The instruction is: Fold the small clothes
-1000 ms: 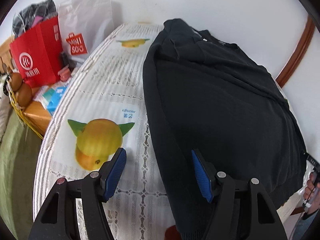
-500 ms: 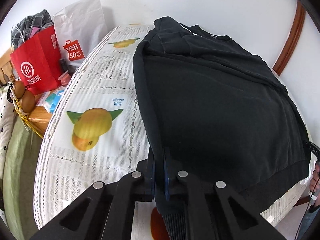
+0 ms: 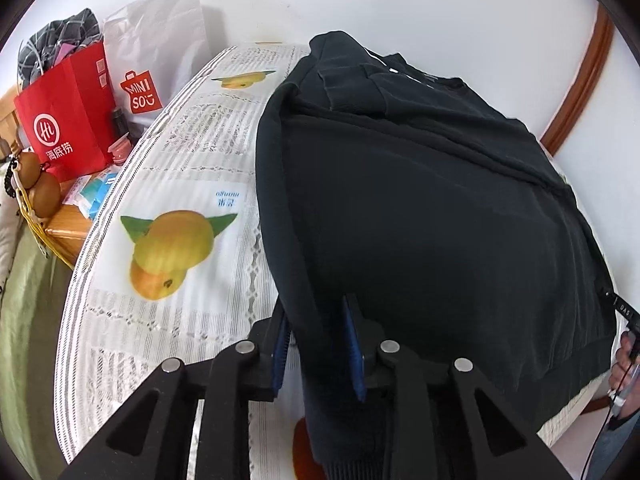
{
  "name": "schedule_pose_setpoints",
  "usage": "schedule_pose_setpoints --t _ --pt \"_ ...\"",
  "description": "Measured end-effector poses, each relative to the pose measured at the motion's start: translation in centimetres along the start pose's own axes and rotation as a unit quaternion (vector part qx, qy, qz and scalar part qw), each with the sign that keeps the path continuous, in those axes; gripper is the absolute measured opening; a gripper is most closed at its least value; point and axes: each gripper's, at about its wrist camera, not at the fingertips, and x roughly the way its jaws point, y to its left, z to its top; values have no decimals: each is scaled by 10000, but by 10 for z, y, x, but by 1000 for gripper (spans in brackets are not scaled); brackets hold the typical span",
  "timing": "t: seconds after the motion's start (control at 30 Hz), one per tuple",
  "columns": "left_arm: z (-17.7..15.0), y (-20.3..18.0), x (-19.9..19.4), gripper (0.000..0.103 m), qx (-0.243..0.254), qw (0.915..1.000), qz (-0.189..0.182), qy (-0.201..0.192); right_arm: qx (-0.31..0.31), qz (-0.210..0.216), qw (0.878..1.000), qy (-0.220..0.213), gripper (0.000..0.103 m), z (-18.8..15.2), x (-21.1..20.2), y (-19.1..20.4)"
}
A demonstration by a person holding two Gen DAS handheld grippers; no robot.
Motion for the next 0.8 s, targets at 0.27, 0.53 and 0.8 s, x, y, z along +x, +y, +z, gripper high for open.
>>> schedule_pose_setpoints --t 0.27,0.53,0.8 --pt "-2 -6 0 25 94 9999 97 -33 -33 -75 9999 -107 33 10 13 9" --pt "-4 -12 1 27 189 9996 205 -71 -24 -34 10000 1 33 12 13 8" --pt "-6 -17 0 28 238 9991 311 -146 -135 -1 9998 -164 33 6 12 7"
